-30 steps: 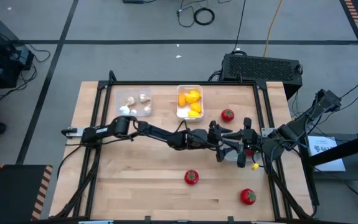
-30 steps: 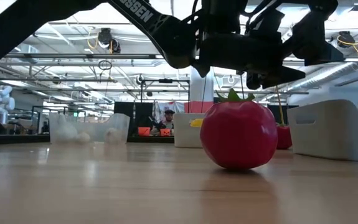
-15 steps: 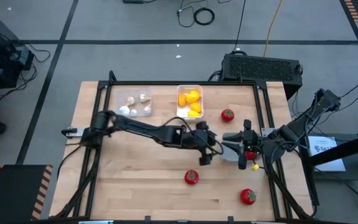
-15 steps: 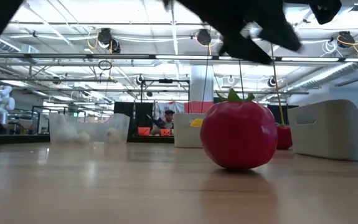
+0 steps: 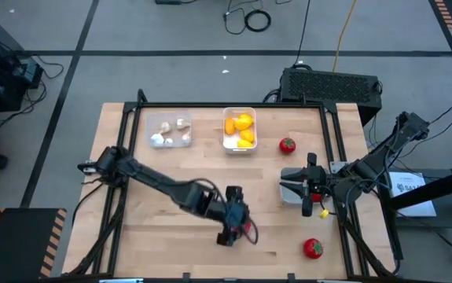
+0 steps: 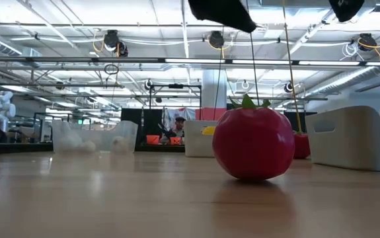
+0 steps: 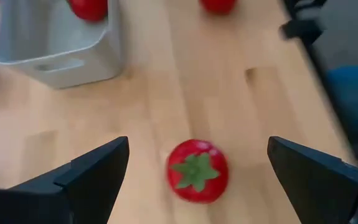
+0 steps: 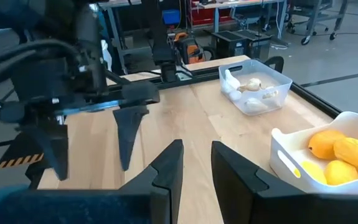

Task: Sort produce into baskets
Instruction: Put the tomato into the gray bin

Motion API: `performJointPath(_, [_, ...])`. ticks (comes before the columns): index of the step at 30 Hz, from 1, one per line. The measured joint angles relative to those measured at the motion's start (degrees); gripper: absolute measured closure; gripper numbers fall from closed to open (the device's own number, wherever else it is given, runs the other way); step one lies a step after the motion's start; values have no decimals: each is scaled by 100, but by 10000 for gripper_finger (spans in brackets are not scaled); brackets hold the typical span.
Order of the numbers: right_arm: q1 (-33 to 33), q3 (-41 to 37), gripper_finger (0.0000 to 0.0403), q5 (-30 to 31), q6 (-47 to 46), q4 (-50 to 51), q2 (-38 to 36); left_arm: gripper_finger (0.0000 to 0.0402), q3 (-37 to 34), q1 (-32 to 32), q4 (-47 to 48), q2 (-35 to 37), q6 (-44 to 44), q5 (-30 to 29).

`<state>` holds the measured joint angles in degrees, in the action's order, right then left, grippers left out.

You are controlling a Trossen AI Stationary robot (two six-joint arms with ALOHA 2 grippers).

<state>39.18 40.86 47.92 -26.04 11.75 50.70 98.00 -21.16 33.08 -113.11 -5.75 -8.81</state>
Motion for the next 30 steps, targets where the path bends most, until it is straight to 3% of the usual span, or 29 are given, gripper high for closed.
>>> performJointPath(5, [0,-1,328,0,12,2,2,15,-380,-296,-570,-10,161,-634])
performJointPath(30, [0,0,328,0,120,-40,2,15,-2436,-222,-3480,-16,-870,-631])
